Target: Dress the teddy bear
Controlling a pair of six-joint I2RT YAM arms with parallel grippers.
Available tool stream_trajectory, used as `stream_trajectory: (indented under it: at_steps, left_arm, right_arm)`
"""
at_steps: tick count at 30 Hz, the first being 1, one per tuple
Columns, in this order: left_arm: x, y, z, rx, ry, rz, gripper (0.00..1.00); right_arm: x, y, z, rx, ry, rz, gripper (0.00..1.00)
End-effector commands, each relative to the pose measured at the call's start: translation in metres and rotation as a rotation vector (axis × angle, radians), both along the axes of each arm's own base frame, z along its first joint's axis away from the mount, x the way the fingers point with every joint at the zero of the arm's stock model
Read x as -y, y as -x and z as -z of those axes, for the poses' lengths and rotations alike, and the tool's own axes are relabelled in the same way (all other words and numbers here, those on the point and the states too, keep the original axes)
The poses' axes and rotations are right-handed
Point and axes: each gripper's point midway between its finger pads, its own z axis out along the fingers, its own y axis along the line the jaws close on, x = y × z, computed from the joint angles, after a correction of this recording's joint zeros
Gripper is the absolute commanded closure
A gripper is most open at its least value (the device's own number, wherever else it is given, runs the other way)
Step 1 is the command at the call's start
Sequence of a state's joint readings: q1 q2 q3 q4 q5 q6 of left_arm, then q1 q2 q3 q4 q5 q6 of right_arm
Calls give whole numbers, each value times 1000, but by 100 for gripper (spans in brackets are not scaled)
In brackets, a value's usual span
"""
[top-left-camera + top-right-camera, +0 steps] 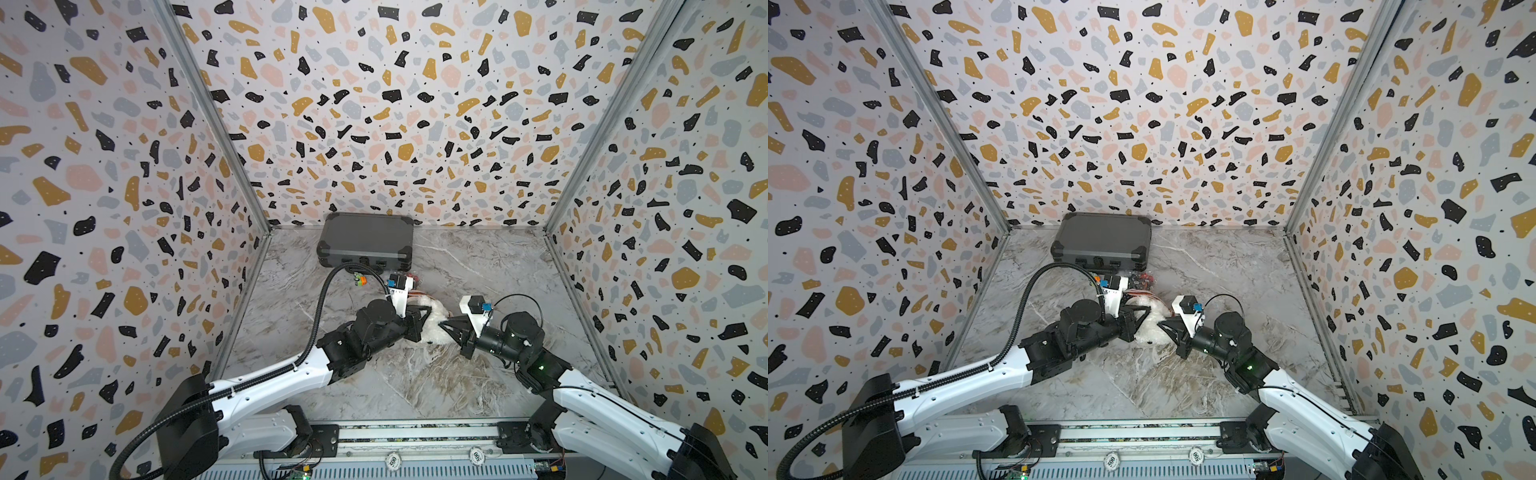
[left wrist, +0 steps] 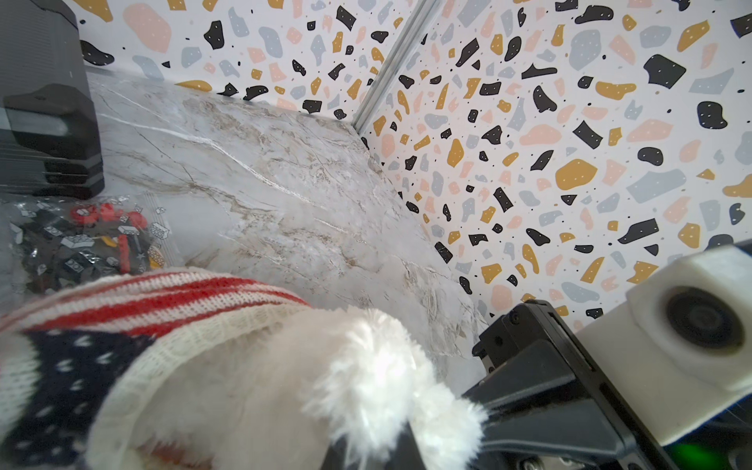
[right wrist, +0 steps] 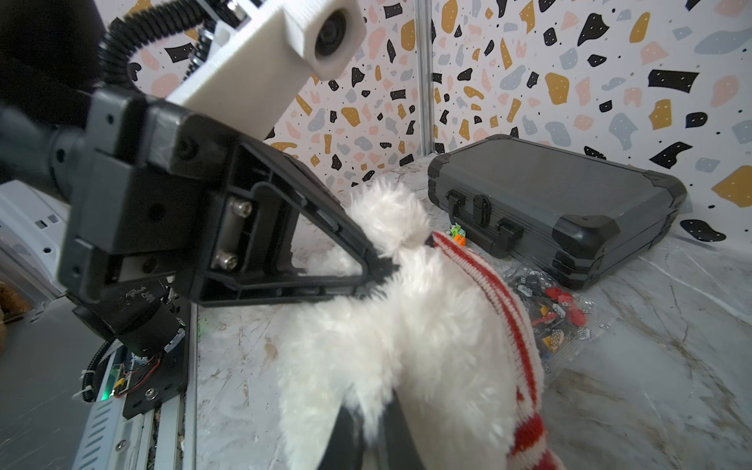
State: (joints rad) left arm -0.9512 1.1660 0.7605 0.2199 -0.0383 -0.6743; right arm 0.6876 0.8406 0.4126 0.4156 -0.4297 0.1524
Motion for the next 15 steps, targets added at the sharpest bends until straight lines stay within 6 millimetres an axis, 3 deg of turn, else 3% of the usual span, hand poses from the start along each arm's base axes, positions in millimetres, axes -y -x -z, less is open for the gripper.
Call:
stream_trajectory:
  at_steps: [1,7,10,15]
  left_arm:
    - [-3,-1,-23,49,85,-18,100]
    - [-19,-1,-35,51,168,-38,100]
    - [-28,2,-43,51,251,-23,100]
    - [-36,9,-56,58,334,9,100]
  right_arm:
    - [5,-1,-18,43,-23,32,78]
    - [19,1,-9,29,-35,92,40]
    - [23,4,-5,28,-41,100,34]
    - [21,13,-5,51,-62,63,33]
